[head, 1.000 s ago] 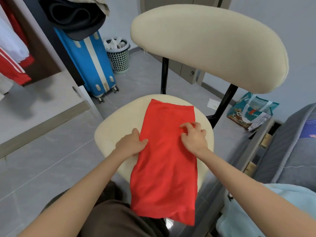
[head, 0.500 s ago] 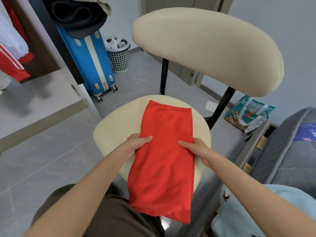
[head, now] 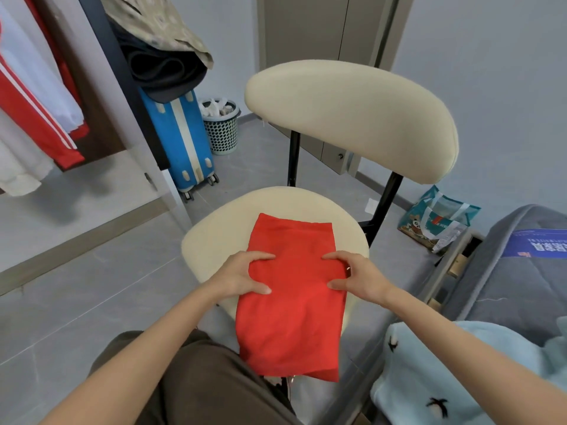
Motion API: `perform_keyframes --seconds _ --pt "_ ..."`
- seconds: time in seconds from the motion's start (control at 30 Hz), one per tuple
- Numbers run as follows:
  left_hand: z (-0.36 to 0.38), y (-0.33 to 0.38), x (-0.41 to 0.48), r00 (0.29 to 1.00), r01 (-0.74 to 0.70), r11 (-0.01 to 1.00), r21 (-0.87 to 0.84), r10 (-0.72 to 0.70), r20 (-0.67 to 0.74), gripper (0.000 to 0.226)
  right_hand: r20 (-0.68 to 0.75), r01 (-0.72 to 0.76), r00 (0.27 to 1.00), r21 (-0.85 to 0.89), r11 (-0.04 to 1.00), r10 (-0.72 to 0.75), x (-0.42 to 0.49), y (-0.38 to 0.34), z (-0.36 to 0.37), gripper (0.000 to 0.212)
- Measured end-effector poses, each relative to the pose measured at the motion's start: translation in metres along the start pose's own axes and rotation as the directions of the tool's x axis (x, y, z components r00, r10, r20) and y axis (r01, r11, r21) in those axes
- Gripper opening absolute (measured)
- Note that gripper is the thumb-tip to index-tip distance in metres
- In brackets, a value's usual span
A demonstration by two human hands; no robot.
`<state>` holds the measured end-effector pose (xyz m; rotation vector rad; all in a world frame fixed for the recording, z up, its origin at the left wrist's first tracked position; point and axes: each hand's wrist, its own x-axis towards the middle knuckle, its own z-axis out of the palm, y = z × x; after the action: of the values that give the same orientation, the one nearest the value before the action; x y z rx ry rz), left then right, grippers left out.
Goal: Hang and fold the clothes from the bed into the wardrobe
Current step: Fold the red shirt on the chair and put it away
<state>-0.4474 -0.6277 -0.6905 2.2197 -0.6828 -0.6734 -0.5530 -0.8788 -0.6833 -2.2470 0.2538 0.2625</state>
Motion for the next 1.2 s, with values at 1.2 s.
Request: perform_keyframes --seconds 1.2 --pt "0.04 0.0 0.023 0.777 0.382 0.679 -0.627 -0.603 -0.18 0.076 0.06 -0.399 0.908 0.422 0.814 0.414 0.037 -0.001 0.017 0.031"
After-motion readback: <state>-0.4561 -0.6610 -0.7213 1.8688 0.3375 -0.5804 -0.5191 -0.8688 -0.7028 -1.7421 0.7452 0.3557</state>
